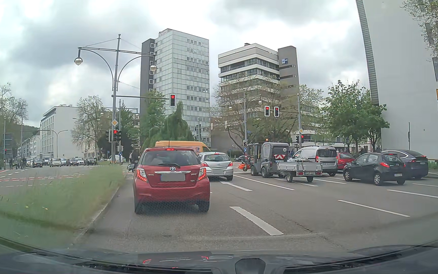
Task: Follow the waypoints while adhering to traffic rules and regulations
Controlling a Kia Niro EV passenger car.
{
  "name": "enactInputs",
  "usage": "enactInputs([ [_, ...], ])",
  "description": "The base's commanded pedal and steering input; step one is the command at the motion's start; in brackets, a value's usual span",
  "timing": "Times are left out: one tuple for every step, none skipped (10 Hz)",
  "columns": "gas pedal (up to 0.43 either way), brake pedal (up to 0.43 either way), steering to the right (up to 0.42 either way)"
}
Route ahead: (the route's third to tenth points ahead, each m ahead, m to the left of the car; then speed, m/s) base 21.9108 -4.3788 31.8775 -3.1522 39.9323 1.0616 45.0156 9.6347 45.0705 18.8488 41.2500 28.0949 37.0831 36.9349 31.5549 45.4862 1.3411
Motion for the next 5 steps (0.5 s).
enactInputs([
  [0.000, 0.000, -0.182],
  [0.000, 0.000, -0.181],
  [0.000, 0.000, -0.181],
  [0.000, 0.000, -0.181],
  [0.000, 0.000, -0.181],
])
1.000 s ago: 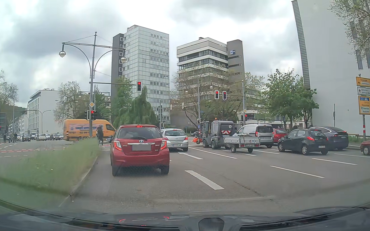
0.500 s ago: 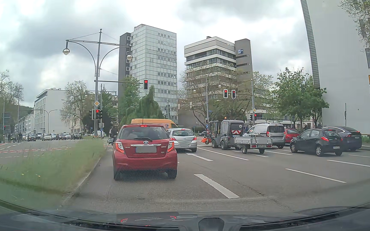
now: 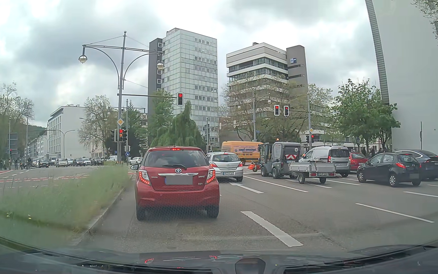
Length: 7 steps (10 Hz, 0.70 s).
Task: Follow the waypoints while adhering to traffic rules and regulations
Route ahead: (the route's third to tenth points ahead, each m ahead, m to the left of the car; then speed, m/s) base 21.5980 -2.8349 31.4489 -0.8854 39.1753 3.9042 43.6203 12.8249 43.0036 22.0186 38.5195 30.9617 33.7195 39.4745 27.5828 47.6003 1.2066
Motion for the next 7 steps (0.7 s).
enactInputs([
  [0.000, 0.000, -0.182],
  [0.000, 0.000, -0.180],
  [0.000, 0.024, -0.178],
  [0.000, 0.049, -0.176],
  [0.000, 0.061, -0.174],
  [0.000, 0.079, -0.171],
  [0.000, 0.085, -0.170],
])
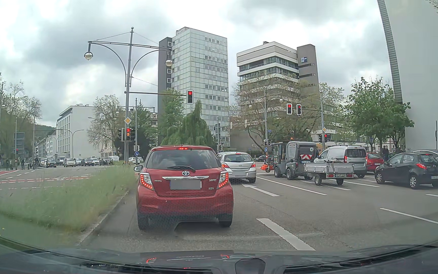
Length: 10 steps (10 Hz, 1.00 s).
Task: Follow the waypoints while adhering to traffic rules and regulations
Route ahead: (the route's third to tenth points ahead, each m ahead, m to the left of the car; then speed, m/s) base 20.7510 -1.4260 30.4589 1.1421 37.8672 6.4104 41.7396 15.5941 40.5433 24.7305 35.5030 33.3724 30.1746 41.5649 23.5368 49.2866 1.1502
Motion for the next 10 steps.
enactInputs([
  [0.000, 0.098, -0.168],
  [0.000, 0.110, -0.167],
  [0.000, 0.116, -0.166],
  [0.000, 0.128, -0.167],
  [0.000, 0.146, -0.166],
  [0.000, 0.159, -0.166],
  [0.000, 0.171, -0.166],
  [0.000, 0.183, -0.167],
  [0.000, 0.183, -0.167],
  [0.000, 0.189, -0.168],
])
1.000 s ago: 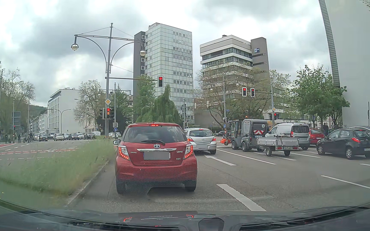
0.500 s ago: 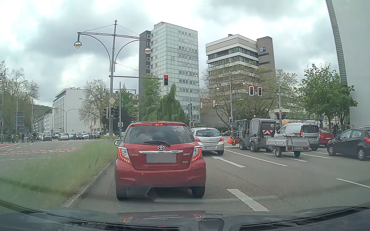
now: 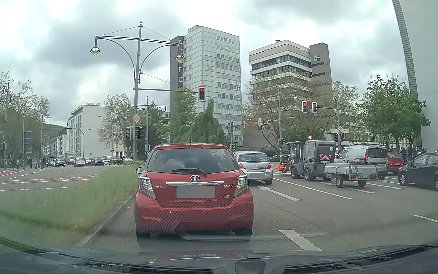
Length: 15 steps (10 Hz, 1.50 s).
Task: Follow the waypoints while adhering to traffic rules and regulations
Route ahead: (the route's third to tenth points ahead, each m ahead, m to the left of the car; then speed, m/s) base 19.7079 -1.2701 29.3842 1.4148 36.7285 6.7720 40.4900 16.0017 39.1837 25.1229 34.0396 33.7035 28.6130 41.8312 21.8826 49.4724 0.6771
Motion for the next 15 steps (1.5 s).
enactInputs([
  [0.000, 0.189, -0.168],
  [0.000, 0.189, -0.168],
  [0.000, 0.189, -0.168],
  [0.000, 0.183, -0.168],
  [0.000, 0.146, -0.169],
  [0.000, 0.085, -0.169],
  [0.000, 0.012, -0.169],
  [0.000, 0.000, -0.169],
  [0.000, 0.000, -0.167],
  [0.000, 0.000, -0.165],
  [0.000, 0.000, -0.164],
  [0.098, 0.000, -0.163],
  [0.150, 0.000, -0.161],
  [0.157, 0.000, -0.156],
  [0.177, 0.000, -0.150],
])
